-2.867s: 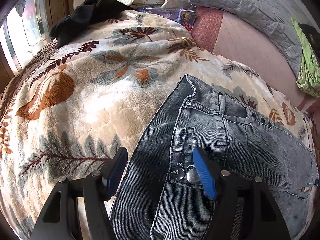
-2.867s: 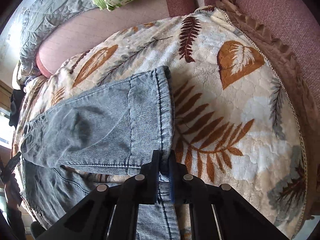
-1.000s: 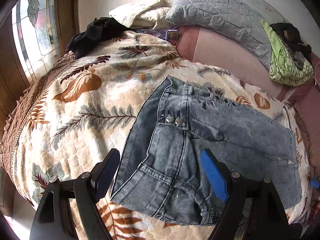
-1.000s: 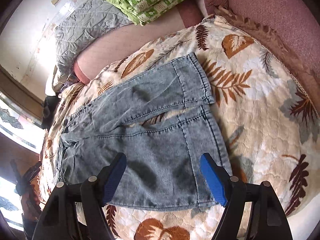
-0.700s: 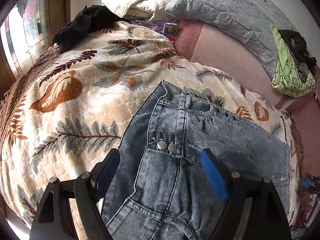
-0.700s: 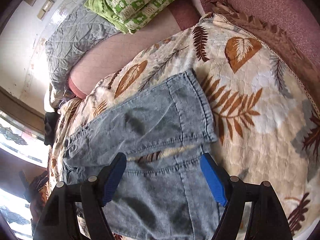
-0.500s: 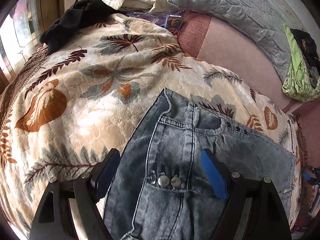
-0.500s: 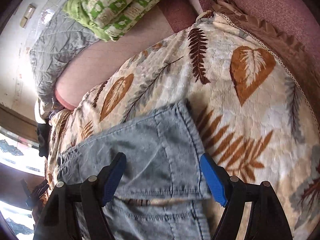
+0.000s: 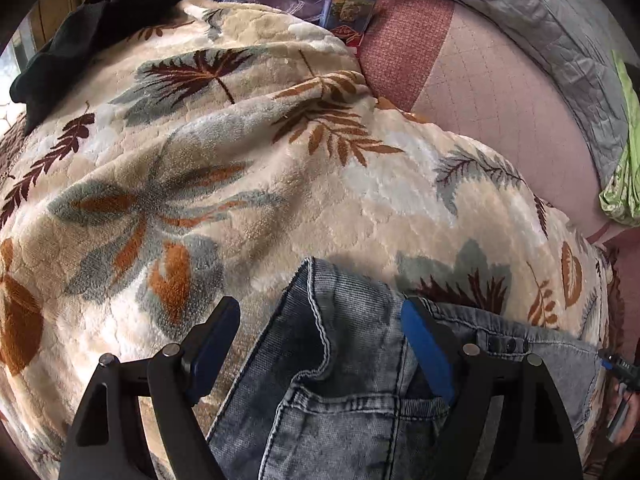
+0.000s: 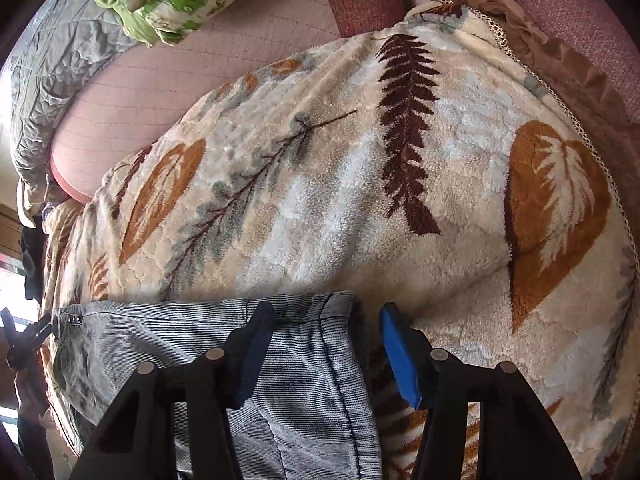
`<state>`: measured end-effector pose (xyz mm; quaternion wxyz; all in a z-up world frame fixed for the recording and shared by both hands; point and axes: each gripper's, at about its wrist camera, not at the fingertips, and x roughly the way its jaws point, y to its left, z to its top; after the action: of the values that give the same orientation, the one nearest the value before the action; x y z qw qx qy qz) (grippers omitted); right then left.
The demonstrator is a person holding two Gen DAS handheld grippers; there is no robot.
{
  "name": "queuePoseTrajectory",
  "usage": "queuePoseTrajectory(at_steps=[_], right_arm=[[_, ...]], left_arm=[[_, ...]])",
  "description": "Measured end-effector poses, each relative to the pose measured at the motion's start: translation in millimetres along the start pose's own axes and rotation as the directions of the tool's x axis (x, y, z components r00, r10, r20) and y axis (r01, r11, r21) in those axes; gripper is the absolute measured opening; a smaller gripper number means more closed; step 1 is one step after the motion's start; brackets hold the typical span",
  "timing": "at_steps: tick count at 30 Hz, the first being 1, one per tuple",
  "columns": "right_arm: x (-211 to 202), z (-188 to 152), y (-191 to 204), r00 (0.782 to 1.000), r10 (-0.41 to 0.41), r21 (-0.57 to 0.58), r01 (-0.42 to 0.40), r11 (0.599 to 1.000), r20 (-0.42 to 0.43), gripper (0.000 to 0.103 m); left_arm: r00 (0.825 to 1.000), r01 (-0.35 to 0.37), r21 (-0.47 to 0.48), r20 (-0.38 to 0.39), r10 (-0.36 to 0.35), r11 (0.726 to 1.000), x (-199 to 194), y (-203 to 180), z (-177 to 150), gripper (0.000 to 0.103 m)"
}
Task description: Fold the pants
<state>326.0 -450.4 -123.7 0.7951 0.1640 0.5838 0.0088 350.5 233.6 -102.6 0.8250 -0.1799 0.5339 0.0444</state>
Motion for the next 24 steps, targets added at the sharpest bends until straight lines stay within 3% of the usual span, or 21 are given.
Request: queuePoseTrajectory(at_steps=[2,7,11,14,17,21,24], right_arm=[[2,1,3,1.000,0.005,-0.011,-0.005,1.000,-0.009,0.048],[2,1,9,1.000,-0.004,-0.029,0.003,1.000,-0.011,0.046],[5,-1,4,1.000,0.002,-0.007,-0.002,1.000,-0.018,0.046],[5,0,6,1.000,-0.005,-0.014,0.005,1.000,-0.012,0.046],[7,1,7,1.000,-0.005,-0.022,0.004,1.000,-0.020,0.045],[7,2,8,1.000,-0.012,-0.030,0.012,0.999,-0.008,0.028],[5,1,10,1.000,-0.018,-0.050,0.018,0.999,-0.003,0.019]], left_arm=[[0.999,0.032,-0.024,-0.004,-0.032,0.999,4,2,3,0.082],[0.998,0.056,0.016,0.034,-0.056,0.998,-1,-8,4,0.076],[0.999,0.048,0.029,-0.018,-0.048,0.998,14,-12,4,0.051],[1.000,0.021,0.056,-0.012,-0.021,0.998,21,-17,0,0.045],[1.000,-0.005,0.055,-0.008,0.006,0.998,23,-18,2,0.029],[1.000,-0.029,0.058,-0.001,0.029,0.998,26,-16,2,0.008],[1.000,-0.031,0.061,0.000,0.031,0.998,27,-16,2,0.005]])
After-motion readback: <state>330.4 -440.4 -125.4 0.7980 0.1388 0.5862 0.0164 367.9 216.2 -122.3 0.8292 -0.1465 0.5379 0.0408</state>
